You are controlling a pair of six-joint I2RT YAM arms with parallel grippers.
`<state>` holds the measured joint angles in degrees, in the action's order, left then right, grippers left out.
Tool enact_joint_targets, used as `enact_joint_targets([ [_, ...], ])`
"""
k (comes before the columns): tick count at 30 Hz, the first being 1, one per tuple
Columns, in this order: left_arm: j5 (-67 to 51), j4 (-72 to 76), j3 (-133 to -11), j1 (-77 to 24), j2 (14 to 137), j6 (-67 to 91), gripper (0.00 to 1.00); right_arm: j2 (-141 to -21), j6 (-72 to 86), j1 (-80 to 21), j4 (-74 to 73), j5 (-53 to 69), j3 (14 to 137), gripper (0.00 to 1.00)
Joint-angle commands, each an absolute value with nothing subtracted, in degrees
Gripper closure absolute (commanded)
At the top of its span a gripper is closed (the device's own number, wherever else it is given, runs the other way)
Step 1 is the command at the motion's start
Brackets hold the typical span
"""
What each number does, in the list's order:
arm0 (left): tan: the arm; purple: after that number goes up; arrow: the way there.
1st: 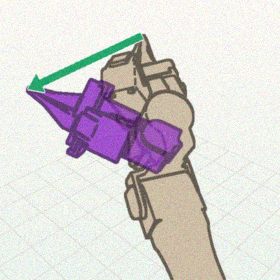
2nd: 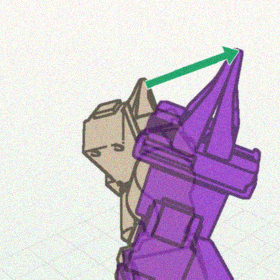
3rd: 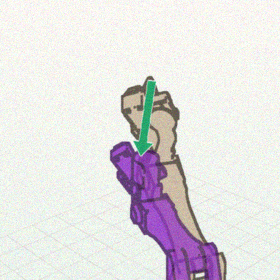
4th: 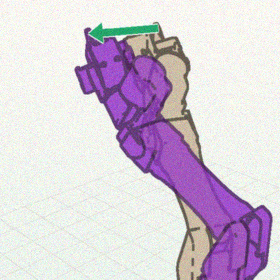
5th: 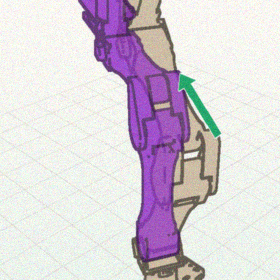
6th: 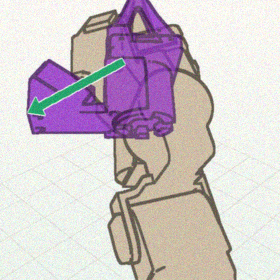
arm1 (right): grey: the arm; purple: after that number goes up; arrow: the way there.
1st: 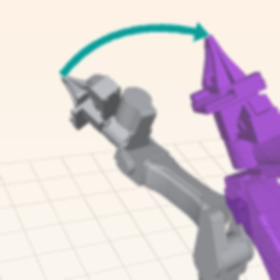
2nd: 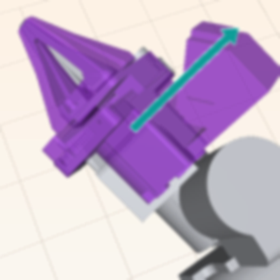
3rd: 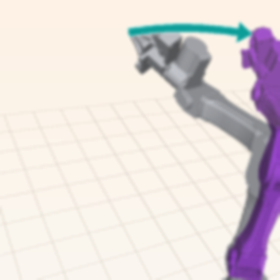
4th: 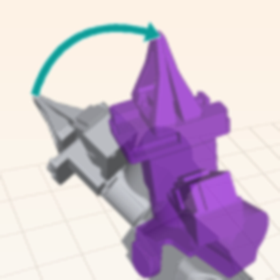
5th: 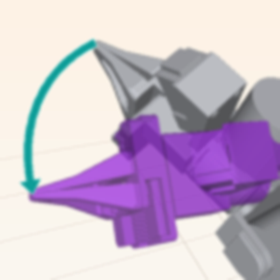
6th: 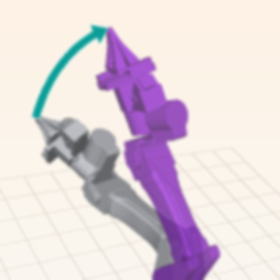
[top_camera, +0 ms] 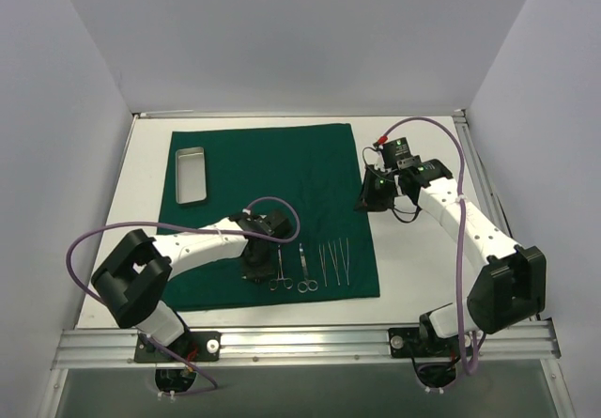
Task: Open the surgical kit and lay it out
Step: Place the medical item in the surgical kit.
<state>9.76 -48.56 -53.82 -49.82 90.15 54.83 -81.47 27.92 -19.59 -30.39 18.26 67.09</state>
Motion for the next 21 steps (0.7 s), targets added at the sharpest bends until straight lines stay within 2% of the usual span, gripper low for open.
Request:
enact_joint_targets([
  [1,8.27,-47.46,-53.88,-49.92,91.23,53.53,0.98,-79.01,28.39,-19.78,-31.11,17.49,66.36,0.93],
  [12,5.01,-45.97,-52.91,-48.78,94.04,51.95,0.95,-78.93,28.83,-19.86,-30.41,17.58,66.01,0.93],
  [14,4.75,-45.88,-52.65,-48.34,94.13,51.86,0.86,-78.92,28.74,-19.86,-30.41,17.58,65.92,0.93],
  [15,4.83,-46.23,-52.65,-48.25,93.96,51.86,0.67,-78.84,28.74,-19.86,-30.41,17.67,65.83,0.93],
  [16,5.01,-46.4,-52.65,-48.16,93.69,52.03,0.62,-78.84,28.74,-19.95,-30.24,17.67,65.74,0.93],
  [18,5.27,-46.49,-52.47,-47.9,92.82,52.12,0.57,-78.75,28.83,-19.95,-30.15,17.67,65.57,0.93],
  [21,5.71,-47.45,-52.47,-47.81,91.41,52.29,0.54,-78.92,28.83,-19.95,-29.88,17.84,65.48,0.93],
])
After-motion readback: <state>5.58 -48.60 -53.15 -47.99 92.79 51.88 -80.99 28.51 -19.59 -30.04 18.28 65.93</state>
